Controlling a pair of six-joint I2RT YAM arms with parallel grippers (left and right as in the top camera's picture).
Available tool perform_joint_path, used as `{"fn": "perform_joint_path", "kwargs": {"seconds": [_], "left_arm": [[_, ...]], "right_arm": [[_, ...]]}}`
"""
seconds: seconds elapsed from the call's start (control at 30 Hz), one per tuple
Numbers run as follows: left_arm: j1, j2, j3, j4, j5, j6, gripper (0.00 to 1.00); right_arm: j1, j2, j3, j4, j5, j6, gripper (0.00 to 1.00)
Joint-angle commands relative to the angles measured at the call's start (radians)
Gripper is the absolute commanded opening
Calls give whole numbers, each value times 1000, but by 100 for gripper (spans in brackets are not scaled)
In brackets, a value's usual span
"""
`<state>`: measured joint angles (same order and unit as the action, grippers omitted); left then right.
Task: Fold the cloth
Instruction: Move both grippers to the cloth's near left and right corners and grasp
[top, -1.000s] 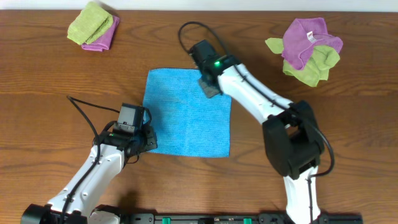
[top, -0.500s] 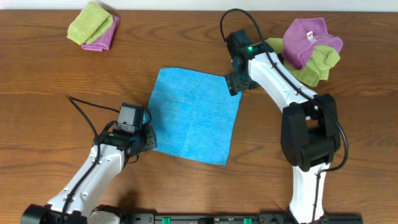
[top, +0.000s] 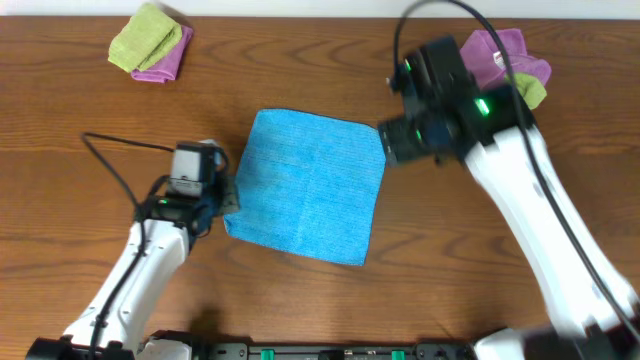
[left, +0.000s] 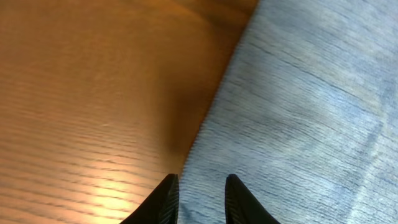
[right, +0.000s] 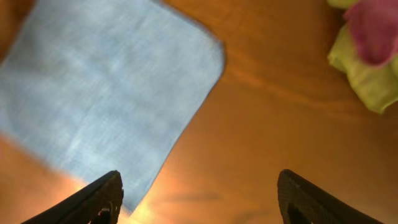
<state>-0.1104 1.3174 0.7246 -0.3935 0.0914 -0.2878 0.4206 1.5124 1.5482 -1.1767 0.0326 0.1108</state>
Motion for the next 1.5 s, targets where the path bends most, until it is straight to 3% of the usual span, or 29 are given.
{"fn": "perform_joint_path", "kwargs": {"seconds": [0.0, 0.13, 0.27, 0.4, 0.63, 0.87, 1.0, 1.47], "left_arm": [[127, 3, 12, -16, 180, 27, 29], [273, 3, 12, -73, 396, 103, 30], [293, 3, 3, -180, 403, 163, 35], [293, 3, -68, -178, 408, 161, 40], [293, 5, -123, -164, 408, 161, 45], [293, 137, -123, -67, 520, 161, 46], [293, 215, -123, -18, 583, 161, 46], [293, 232, -123, 0, 575, 161, 47]], "right_arm": [[47, -145, -196, 31, -36, 84, 82], [80, -360, -500, 168, -185, 195, 73], [82, -435, -737, 266, -335, 299, 70], [82, -401, -864, 370, -480, 350, 65], [124, -327, -940, 453, -586, 407, 56], [136, -237, -964, 518, -598, 427, 56], [136, -177, -966, 547, -593, 427, 50], [135, 41, -968, 728, -582, 480, 48]]}}
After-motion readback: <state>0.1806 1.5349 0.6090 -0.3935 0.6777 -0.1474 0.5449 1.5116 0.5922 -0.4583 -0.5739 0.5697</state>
